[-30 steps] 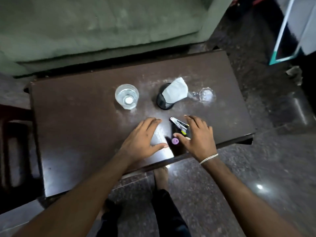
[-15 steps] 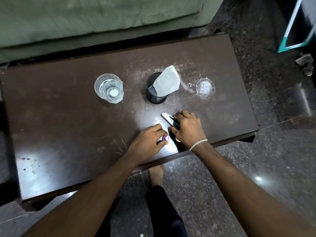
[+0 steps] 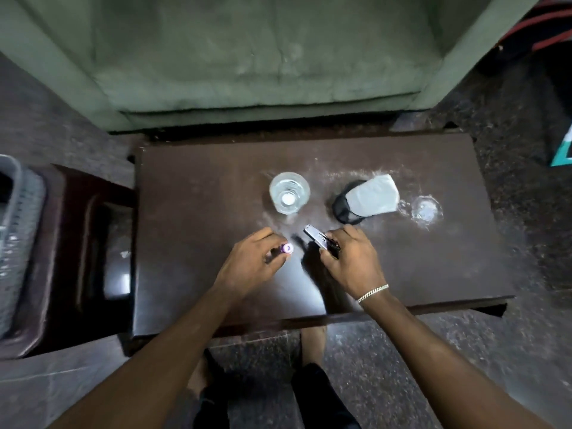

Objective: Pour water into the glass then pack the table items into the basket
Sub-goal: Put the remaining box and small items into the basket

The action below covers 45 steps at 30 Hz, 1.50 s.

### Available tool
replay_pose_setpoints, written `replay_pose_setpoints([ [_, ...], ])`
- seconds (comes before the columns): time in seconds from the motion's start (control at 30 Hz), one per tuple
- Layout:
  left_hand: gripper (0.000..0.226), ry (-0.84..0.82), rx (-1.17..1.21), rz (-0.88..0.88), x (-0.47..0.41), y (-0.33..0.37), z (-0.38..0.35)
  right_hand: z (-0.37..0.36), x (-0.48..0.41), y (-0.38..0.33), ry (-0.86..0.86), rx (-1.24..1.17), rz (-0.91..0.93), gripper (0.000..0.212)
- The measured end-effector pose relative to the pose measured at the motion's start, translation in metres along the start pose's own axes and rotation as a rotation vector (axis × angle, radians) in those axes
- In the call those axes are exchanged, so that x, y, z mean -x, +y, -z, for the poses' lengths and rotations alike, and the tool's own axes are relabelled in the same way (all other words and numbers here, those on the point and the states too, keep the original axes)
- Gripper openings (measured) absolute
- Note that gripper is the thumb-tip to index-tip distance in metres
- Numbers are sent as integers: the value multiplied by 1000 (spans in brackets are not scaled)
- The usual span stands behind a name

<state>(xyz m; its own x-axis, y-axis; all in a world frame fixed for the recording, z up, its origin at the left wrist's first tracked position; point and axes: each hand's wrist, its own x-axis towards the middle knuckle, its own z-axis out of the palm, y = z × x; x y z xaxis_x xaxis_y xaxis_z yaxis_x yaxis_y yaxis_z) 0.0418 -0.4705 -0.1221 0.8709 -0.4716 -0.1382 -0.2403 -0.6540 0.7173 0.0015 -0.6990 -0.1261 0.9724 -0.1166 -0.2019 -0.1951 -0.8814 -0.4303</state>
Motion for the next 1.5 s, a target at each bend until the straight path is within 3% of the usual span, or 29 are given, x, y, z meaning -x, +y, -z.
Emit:
replay_pose_setpoints([
  [0.5, 15, 364, -104, 207, 168, -152, 248, -53, -8, -331, -45, -146, 374, 23],
  [0.8, 19, 521, -166, 349, 280, -248, 323, -127, 20, -477, -148, -176, 482, 27],
  [1.03, 20, 564, -190, 447, 331, -306, 357, -183, 44, -544, -218, -112, 465, 22],
  [1.27, 21, 502, -323, 542, 337, -348, 367, -226, 52, -581, -279, 115, 464, 35],
  [1.5, 29, 522, -352, 566, 341, -366, 363, -247, 55, -595, -149, 289, 529, 31],
])
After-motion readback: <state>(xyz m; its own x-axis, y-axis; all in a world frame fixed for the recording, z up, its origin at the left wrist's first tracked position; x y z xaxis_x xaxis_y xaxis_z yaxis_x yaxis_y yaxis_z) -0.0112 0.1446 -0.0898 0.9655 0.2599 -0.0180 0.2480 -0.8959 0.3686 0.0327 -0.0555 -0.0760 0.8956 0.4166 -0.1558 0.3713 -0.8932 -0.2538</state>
